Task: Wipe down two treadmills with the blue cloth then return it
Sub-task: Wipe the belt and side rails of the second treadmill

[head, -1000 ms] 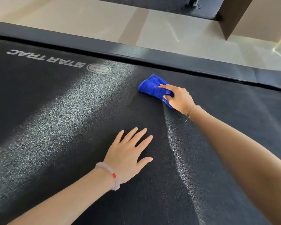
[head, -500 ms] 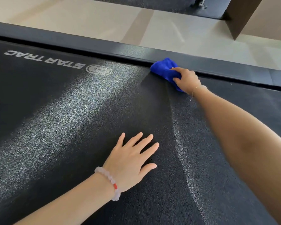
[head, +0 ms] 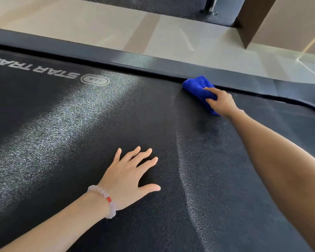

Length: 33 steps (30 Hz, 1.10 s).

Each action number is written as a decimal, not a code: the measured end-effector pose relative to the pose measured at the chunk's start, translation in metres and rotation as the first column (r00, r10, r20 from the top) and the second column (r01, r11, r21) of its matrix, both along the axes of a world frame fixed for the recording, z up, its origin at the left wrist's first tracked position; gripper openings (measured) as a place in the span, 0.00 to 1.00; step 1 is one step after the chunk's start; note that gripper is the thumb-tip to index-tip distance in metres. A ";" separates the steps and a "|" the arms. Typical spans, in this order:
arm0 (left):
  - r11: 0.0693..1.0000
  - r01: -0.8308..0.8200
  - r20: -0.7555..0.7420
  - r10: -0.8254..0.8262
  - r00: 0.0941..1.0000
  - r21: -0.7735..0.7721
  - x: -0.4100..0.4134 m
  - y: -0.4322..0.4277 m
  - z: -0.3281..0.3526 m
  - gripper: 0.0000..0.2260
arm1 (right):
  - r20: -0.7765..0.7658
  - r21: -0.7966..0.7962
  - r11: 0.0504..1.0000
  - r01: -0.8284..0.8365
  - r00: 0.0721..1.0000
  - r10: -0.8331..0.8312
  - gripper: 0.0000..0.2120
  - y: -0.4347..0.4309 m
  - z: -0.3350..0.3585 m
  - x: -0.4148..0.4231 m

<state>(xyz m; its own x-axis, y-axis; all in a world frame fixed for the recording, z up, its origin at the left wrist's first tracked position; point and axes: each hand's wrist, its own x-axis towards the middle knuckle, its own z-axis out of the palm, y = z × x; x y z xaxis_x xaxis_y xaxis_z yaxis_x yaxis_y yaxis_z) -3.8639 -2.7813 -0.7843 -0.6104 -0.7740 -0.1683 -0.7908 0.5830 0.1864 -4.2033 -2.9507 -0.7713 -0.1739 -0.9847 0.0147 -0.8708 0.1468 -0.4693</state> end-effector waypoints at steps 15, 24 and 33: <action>0.981 -0.112 0.158 0.086 0.984 0.160 -0.014 0.006 0.017 0.33 | 0.024 0.025 0.989 -0.144 0.989 0.144 0.22 0.119 0.008 0.039; 0.953 -0.202 0.020 0.202 0.979 0.224 -0.004 0.053 0.026 0.30 | 0.107 0.024 0.973 -0.228 0.969 0.224 0.23 0.212 0.008 0.067; 0.933 -0.177 0.061 0.167 0.984 0.314 0.041 0.116 0.048 0.34 | 0.193 0.035 0.947 -0.320 0.932 0.308 0.27 0.312 0.009 0.104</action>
<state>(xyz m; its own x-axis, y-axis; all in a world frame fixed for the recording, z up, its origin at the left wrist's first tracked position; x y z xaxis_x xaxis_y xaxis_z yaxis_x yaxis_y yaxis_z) -3.8232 -2.6655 -0.7361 -0.4626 -0.7701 -0.4392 -0.8825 0.3525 0.3115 -4.0997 -2.6388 -0.7627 0.1504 -0.9872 -0.0535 -0.7776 -0.0847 -0.6230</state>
